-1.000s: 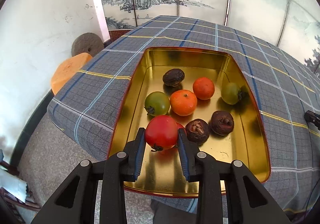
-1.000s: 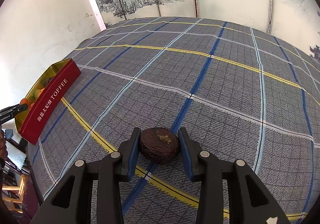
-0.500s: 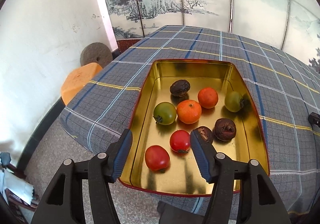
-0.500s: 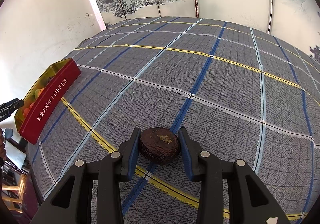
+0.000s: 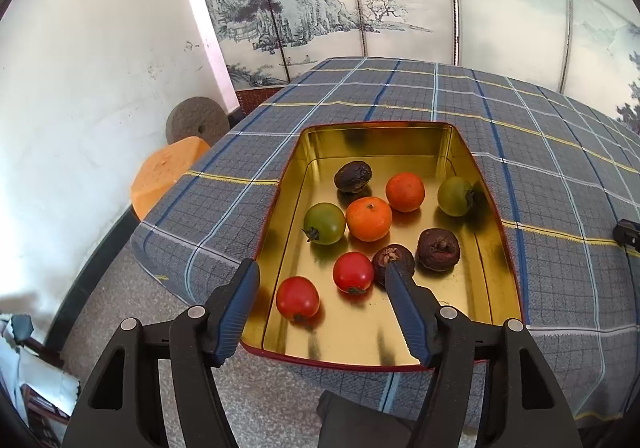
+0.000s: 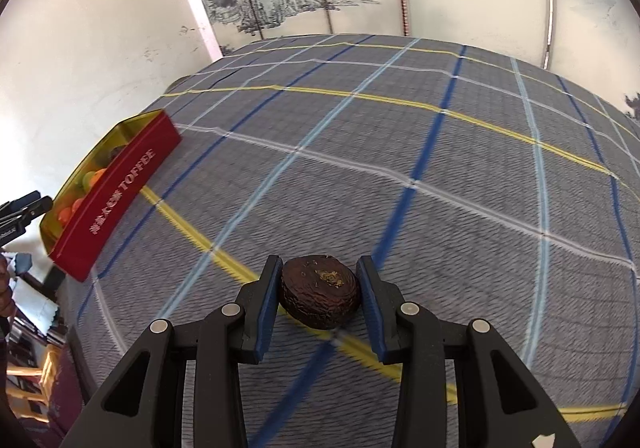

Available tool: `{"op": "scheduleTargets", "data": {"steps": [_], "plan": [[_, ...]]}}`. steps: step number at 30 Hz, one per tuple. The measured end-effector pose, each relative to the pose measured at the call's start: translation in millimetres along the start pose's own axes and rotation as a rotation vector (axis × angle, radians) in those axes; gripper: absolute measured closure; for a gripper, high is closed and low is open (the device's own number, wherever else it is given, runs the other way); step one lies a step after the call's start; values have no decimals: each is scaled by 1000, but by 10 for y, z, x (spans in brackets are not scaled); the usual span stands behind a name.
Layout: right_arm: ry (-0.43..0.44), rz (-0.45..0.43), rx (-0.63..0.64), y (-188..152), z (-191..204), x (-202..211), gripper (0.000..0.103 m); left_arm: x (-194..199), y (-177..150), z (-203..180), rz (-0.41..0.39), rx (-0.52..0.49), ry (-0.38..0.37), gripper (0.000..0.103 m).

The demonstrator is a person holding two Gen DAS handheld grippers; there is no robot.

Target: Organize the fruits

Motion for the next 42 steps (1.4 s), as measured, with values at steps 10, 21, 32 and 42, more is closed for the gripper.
{"op": "scheduleTargets", "data": {"steps": [10,21,32,42], "plan": [[132,-21,60,144,645,156,67,96,-36,31,-22,1,31,32],[357,-28,282,229,2089,269,67,197,-139,263,-34,41,60,31],[362,66,410,111,2696,-242,67,202,-220,432,-31,69,70,31],[380,98,383,84,2773,-423,44,309,-190,452,-84,94,54,31]]}}
Point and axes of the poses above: each gripper's, at about its wrist camera, not at the fingertips, and x roughly against the way its jaws point, z to its left, y to its top, the point moved 3 cm from there along -x, roughly the way its jaws point, and after that the axes turned 9 degrees about -x, right-handed, at the moved point
